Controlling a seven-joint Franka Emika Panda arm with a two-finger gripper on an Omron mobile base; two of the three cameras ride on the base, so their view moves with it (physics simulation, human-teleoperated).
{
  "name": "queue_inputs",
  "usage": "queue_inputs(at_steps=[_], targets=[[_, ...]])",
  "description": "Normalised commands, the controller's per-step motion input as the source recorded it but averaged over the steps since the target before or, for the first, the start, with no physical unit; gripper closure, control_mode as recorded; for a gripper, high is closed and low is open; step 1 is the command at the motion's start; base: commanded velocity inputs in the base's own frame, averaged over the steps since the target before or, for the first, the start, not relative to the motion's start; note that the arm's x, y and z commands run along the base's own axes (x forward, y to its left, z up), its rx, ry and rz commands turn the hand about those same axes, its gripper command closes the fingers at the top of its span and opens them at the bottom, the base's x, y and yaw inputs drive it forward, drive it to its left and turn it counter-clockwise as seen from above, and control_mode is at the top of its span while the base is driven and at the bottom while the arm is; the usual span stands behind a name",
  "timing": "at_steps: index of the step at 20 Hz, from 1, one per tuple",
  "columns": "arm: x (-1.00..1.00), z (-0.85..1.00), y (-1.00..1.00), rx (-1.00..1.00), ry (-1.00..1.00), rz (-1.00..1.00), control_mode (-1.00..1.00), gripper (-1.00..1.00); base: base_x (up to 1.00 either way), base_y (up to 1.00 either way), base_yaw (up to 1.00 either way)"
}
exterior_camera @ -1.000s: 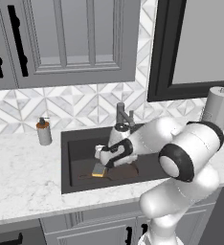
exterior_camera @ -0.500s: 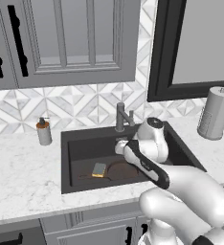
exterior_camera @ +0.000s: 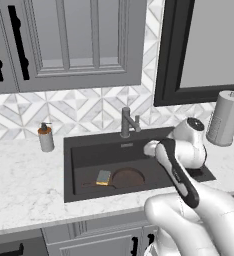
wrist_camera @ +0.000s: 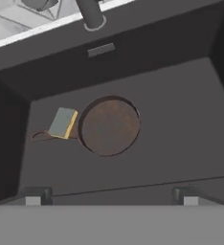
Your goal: Pick the pan and sponge and place them into the sink. Then turn on the water.
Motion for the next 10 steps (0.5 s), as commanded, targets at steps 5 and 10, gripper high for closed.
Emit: queue_inputs(at_steps=[5, 10], targets=[[0.1, 0.12, -0.54, 0.29, 0.09, 0.0, -1.0, -1.0, 0.0, 0.0, 0.0], [0.34, 0.03, -0.33, 0.4, 0.08, 0.0, -1.0, -1.0, 0.0, 0.0, 0.0]])
